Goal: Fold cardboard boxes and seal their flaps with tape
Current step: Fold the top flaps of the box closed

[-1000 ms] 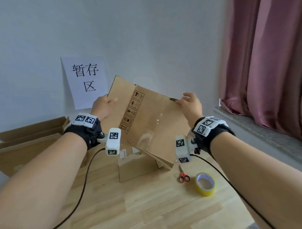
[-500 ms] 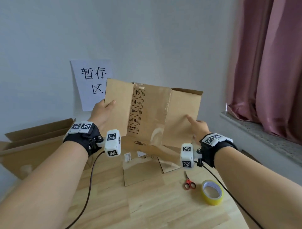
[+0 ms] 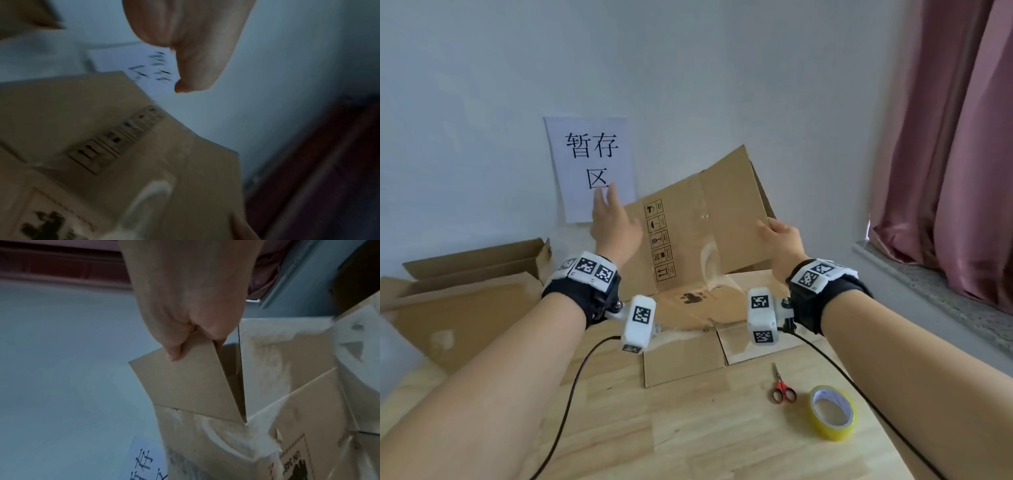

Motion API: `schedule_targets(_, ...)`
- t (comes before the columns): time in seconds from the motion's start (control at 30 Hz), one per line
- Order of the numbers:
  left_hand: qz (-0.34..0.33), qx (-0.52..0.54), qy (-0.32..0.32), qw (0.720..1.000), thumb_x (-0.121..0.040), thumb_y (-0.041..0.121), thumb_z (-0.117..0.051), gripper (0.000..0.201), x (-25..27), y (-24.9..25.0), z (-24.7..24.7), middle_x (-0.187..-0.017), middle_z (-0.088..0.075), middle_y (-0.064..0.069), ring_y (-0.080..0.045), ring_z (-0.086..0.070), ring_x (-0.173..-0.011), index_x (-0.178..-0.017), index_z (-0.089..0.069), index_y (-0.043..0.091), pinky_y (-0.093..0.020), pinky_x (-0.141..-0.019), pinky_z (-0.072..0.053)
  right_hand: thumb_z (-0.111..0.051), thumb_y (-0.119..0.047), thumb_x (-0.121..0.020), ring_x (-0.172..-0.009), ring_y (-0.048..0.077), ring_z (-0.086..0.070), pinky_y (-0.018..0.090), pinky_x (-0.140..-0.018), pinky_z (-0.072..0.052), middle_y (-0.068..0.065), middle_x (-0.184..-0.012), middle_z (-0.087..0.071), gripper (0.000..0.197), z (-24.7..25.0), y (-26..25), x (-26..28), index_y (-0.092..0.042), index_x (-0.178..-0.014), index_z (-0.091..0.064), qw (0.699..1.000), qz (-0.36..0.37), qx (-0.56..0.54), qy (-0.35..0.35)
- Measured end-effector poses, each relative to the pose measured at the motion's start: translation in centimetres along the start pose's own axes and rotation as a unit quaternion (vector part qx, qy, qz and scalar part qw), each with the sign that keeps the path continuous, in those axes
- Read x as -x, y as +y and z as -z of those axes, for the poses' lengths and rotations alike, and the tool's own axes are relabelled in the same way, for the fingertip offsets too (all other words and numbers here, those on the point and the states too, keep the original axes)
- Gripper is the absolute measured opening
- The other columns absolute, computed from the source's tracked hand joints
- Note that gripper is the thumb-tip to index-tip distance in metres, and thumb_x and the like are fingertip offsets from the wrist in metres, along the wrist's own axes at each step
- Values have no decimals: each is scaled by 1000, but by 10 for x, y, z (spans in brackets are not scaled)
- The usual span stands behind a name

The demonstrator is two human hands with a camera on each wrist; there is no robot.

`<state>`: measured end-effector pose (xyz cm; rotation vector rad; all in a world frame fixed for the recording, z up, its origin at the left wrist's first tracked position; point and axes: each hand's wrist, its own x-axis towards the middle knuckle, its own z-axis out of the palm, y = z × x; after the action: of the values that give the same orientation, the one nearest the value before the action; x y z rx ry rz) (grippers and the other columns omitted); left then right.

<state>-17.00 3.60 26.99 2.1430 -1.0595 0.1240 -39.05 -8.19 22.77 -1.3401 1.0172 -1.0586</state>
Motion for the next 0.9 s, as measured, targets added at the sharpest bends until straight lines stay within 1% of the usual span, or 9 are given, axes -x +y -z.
schedule_targets(0.1, -79, 18, -151, 985, -100, 30, -43, 52, 9, 32, 0, -154, -27, -6, -21, -40, -132, -147, -30, 13, -31, -108, -33, -50, -19, -95, -83, 18, -58, 35, -79, -48, 4, -86, -64, 22, -14, -6, 1, -6, -88, -65, 999, -7, -17, -45)
schedule_targets(0.2, 26, 139, -287, 947, -99, 47, -36, 61, 12, 61, 2, -154, -26, -7, -25, -48, -125, -149, -24, 14, -38, -101, -46, -48, -19, -97, -86, 17, -58, 33, -80, -48, 4, -91, -65, 20, -30, -17, 3, -10, -96, -67, 996, 6, -20, -85)
schedule_targets(0.3, 75, 168, -352, 918, -95, 59, -33, 71, 10, 77, 3, -157, -19, -6, -33, -48, -125, -151, -17, 20, -34, -75, -56, -46, -20, -97, -88, 20, -54, 32, -77, -42, 7, -93, -62, 23, -38, -19, 5, -10, -95, -67, 994, 21, 4, -112)
schedule_targets(0.33, 80, 163, -356, 917, -93, 62, -33, 73, 8, 78, 2, -158, -17, -7, -36, -47, -126, -151, -16, 21, -34, -72, -56, -46, -20, -97, -91, 21, -55, 33, -79, -44, 7, -95, -64, 23, -41, -19, 6, -13, -95, -68, 992, 27, 16, -125)
schedule_targets(0.43, 99, 174, -365, 909, -89, 68, -32, 79, 2, 77, 2, -159, -13, -8, -40, -48, -124, -152, -15, 23, -44, -88, -54, -43, -21, -99, -106, 24, -60, 35, -92, -47, 7, -113, -66, 29, -50, -21, 13, -15, -118, -64, 981, 49, 67, -177)
schedule_targets(0.57, 123, 203, -350, 906, -90, 64, -39, 80, -3, 71, 3, -157, -19, -10, -40, -51, -121, -151, -13, 21, -44, -92, -52, -43, -24, -99, -100, 11, -55, 15, -73, -43, -8, -110, -62, 33, -57, -22, 15, -26, -128, -58, 968, 84, 138, -193)
schedule_targets(0.7, 106, 214, -331, 913, -98, 40, -46, 73, -5, 61, 7, -158, -13, -9, -41, -53, -118, -150, 4, 34, -42, -89, -54, -45, -24, -98, -105, 15, -60, 29, -92, -48, -6, -109, -68, 31, -64, -18, 13, -30, -123, -63, 962, 99, 154, -203)
schedule_targets(0.8, 66, 121, -314, 939, -100, 18, -41, 58, -9, 51, 7, -149, -28, -13, -35, -52, -117, -148, -15, 35, -38, -83, -57, -47, -29, -97, -103, 15, -61, 31, -93, -48, -7, -107, -68, 29, -69, -16, 12, -31, -122, -63, 959, 110, 153, -213)
schedule_targets(0.9, 67, 31, -281, 957, -99, 47, -32, 48, -10, 48, 9, -135, -39, -8, -29, -60, -101, -138, -34, 20, -42, -83, -57, -46, -33, -97, -101, 12, -61, 28, -89, -49, -7, -113, -67, 31, -74, -20, 14, -34, -124, -61, 947, 119, 179, -240)
